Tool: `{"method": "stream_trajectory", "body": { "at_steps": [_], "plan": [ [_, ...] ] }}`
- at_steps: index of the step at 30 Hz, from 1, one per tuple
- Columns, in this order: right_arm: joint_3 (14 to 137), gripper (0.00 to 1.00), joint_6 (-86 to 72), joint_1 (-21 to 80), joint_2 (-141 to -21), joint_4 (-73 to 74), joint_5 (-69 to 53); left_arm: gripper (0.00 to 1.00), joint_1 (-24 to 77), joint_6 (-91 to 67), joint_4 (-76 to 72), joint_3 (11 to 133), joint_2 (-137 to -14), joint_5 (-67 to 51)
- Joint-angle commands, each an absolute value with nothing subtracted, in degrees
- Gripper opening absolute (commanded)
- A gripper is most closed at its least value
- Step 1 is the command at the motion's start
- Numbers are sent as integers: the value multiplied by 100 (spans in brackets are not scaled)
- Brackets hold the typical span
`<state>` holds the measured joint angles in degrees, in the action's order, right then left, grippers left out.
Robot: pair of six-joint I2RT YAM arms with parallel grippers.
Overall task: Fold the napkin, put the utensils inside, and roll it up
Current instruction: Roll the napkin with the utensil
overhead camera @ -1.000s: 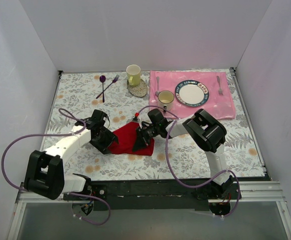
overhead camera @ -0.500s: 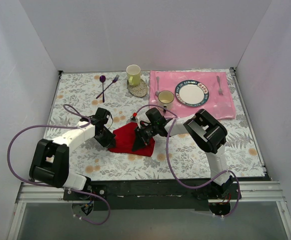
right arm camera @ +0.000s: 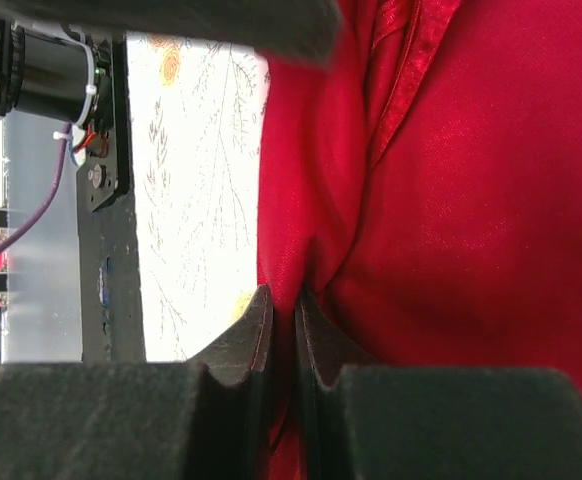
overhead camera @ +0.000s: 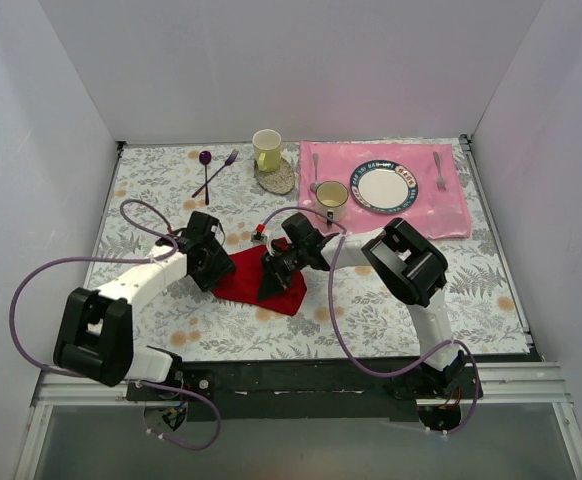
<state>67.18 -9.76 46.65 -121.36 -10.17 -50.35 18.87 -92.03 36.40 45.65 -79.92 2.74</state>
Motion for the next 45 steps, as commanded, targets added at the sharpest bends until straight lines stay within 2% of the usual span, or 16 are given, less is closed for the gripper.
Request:
{"method": "stream_trajectory", "body": {
  "at_steps": [1,7,13,20,26,34,45],
  "plan": [
    [6381,1,-824,4834,-12859,-245,-3541,57,1863,-8973,3804,4807,-7155,1090],
    [6354,1,-2266,4834,-12841,-1168,-3744,60,1863,-10121,4816,4853,-6996,494],
    [6346,1,-2997,4834,-13008,-1854,-3858,60,1863,-10897,4097,4106,-6557,-333],
    [6346,1,-3015,4825,-12981,-1916,-3814,60,1872,-11531,3420,3780,-6828,-431],
    [6328,1,-3120,4816,-12973,-1942,-3815,56,1889,-11698,3506,3674,-6970,-370],
    [6293,1,-3489,4816,-13060,-2144,-3805,55,1916,-11768,3700,3244,-6189,-88],
    [6170,1,-4131,4816,-13140,-2812,-4034,54,1916,-11681,2409,3103,-6662,-97]
  ]
}}
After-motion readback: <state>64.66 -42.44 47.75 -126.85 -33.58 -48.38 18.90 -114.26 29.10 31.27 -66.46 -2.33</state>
